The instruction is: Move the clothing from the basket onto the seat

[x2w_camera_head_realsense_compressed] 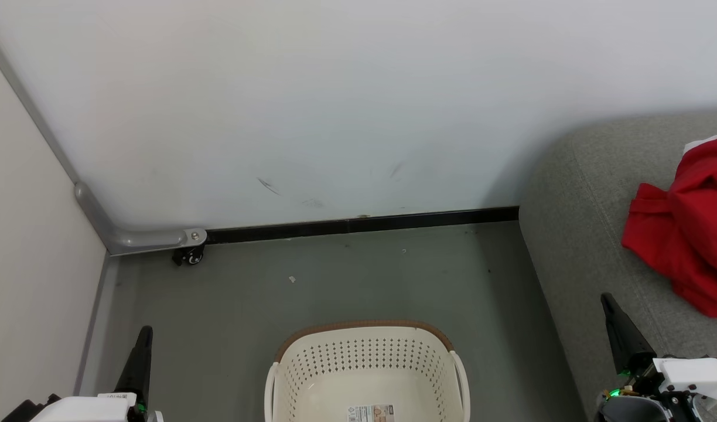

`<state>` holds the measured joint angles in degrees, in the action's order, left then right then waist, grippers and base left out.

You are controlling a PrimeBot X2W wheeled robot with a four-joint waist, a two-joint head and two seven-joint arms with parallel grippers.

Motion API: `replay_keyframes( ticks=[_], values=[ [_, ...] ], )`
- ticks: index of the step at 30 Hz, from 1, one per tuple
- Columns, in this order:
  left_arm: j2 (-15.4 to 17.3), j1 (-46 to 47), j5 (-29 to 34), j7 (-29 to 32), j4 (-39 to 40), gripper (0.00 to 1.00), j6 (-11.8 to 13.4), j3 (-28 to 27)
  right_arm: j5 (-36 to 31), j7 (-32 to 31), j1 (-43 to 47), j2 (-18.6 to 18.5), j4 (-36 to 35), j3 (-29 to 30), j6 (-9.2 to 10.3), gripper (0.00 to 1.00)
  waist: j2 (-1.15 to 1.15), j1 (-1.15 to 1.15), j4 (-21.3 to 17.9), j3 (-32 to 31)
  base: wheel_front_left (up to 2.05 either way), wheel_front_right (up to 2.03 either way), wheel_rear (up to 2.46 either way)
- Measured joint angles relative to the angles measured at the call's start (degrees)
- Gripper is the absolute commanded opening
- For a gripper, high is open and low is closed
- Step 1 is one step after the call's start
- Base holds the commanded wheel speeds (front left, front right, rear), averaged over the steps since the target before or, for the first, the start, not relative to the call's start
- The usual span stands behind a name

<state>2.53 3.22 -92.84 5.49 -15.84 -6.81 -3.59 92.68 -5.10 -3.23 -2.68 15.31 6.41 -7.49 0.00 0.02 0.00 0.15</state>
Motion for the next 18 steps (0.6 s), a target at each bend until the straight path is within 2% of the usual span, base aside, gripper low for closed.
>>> replay_keyframes(
  ticks=[18],
  values=[
    [0.0, 0.2, 0.0, 0.0, -0.1, 0.00, -0.2, 0.0, 0.0, 0.0, 0.0, 0.0, 0.0, 0.0, 0.00, 0.00, 0.00, 0.00, 0.0, 0.0, 0.00, 0.00, 0.00]
  ],
)
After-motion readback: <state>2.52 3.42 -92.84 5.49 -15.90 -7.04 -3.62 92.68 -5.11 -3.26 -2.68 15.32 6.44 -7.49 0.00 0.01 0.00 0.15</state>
